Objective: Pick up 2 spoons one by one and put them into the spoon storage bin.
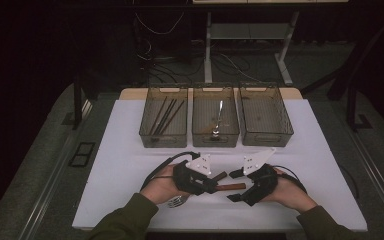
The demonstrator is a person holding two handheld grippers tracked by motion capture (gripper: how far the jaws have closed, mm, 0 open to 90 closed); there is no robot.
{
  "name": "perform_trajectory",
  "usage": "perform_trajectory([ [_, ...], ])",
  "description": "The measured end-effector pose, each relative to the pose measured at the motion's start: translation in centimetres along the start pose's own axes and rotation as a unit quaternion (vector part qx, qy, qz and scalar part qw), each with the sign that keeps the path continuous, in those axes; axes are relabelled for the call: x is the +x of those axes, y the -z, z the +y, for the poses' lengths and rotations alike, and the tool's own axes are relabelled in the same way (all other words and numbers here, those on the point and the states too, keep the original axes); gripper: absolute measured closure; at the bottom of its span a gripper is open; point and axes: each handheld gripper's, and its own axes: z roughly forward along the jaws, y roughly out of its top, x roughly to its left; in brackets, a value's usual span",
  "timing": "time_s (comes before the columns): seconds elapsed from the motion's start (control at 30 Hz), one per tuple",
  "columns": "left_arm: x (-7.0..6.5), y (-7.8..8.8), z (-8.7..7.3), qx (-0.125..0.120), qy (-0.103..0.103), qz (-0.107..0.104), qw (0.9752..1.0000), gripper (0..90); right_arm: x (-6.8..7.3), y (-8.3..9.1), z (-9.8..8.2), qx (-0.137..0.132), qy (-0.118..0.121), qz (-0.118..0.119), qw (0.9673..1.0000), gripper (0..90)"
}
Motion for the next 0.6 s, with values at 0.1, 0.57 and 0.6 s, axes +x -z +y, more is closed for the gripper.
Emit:
perform_trajectory([
  [0.1,-0.2,-0.2,0.6,0.006,-0.002,-0.008,0.9999,77.2,-0.1,-0.5,0.3,0.013,0.012,0.017,0.9997,39.1],
  [0.57,-0.2,-0.8,1.8,0.022,-0.036,-0.019,0.9989,77.1,0.3,-1.4,1.0,0.04,0.032,0.055,0.9971,67.1],
  [0.6,-0.2,-0.8,1.9,0.022,-0.037,-0.019,0.9989,77.1,0.4,-1.4,1.0,0.043,0.03,0.057,0.997,69.1],
])
